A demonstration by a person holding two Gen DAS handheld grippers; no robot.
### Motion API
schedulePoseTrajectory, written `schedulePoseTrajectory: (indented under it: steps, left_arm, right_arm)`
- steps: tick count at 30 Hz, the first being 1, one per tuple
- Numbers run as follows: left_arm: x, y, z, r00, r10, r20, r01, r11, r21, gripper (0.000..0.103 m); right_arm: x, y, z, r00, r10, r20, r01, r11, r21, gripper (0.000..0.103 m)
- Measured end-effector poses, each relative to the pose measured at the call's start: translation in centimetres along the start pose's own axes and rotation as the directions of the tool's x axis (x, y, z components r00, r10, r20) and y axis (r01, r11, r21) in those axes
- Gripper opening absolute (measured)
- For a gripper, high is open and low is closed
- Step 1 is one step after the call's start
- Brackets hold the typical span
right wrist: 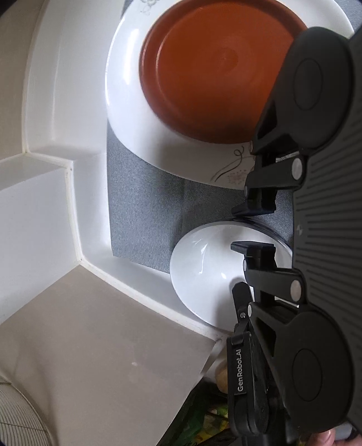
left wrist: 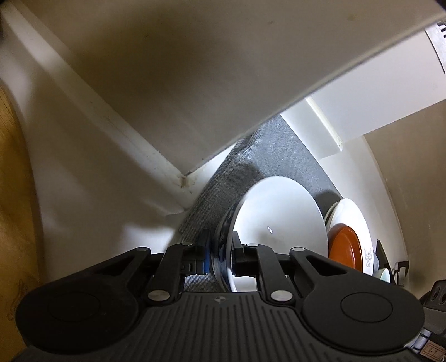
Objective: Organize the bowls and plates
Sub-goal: 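Lift the white bowl with both tools and carry it toward the pale blue bowl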
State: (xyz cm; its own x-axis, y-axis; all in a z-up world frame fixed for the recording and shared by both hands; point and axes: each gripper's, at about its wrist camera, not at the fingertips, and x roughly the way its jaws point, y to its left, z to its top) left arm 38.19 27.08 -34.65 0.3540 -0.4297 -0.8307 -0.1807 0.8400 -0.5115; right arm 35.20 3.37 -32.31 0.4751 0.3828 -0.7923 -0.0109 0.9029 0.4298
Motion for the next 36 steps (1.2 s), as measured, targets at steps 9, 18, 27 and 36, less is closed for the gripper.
schedulePoseTrajectory:
  steps: [9, 18, 27, 36]
  left_arm:
    - [-3.5, -2.4, -0.9, 0.999, -0.02, 0.027, 0.019, 0.999, 0.036, 0.015]
    - [-4.2, -9.6, -3.2, 1.0, -0.018, -0.014, 0.021, 0.978, 0.206, 0.015]
    - [-2.0, -20.0, -5.9, 0.995, -0.017, -0.103, 0.059, 0.901, 0.429, 0.015]
    - [1.1, -31.6, -8.5, 0.975, -0.016, -0.22, 0.134, 0.834, 0.535, 0.015]
  right_arm:
    - [-4.4, -1.3, 0.4, 0.995, 0.074, 0.066, -0.079, 0.993, 0.089, 0.014]
    - [-10.9, -4.8, -1.3, 0.989, 0.036, 0.147, -0.054, 0.991, 0.12, 0.014]
    - [-18.2, -11.5, -3.7, 0.956, -0.058, 0.288, -0.021, 0.964, 0.265, 0.014]
    - [-25.3, -19.8, -4.3, 0.889, -0.179, 0.421, -0.007, 0.915, 0.404, 0.014]
